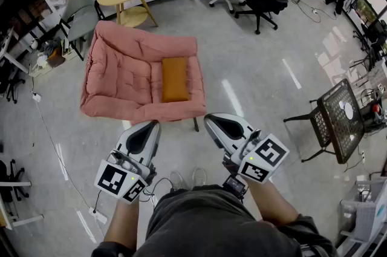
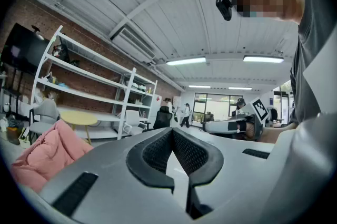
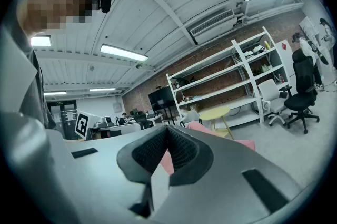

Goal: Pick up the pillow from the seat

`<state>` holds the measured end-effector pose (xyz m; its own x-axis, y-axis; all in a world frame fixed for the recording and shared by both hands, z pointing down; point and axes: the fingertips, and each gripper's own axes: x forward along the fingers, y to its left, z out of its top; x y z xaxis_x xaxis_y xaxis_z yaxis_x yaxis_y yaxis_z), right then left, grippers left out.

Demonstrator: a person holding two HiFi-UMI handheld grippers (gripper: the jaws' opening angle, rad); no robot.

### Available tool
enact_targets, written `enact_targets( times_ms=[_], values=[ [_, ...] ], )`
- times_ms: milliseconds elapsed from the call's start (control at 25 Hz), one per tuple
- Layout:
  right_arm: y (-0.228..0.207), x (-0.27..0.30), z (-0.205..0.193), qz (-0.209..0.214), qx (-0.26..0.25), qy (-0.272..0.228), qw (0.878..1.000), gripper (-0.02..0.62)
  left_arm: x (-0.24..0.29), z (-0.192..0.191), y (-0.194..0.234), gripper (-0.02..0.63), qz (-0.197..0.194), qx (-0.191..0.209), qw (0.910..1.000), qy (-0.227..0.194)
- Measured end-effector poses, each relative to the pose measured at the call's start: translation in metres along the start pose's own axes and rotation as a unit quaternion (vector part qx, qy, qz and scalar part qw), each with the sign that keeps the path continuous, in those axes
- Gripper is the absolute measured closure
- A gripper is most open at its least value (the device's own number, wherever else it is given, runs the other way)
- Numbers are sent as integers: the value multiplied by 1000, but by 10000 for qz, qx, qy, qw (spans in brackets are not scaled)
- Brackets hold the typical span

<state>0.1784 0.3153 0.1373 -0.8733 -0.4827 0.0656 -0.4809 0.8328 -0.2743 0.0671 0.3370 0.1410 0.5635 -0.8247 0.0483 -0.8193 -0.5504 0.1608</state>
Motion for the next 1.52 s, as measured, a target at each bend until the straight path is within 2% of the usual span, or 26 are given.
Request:
enact_targets(
  times_ms=[400, 1000, 1240, 1520],
  values=[
    [-3, -1, -4, 22, 55, 63, 10000, 581, 1, 0, -1, 606, 12, 27, 10000, 19],
    [-26, -23, -17, 151, 318, 99, 9993, 580, 8, -16, -21, 606, 320, 11, 9994, 105],
    [-44, -9, -22, 99, 388, 192, 9990, 580, 20, -19, 0, 606, 369, -79, 9992, 99],
    [-66, 34, -28, 1, 404, 289, 9988, 580, 38, -26, 48, 606, 280, -176, 9994, 89]
  ],
)
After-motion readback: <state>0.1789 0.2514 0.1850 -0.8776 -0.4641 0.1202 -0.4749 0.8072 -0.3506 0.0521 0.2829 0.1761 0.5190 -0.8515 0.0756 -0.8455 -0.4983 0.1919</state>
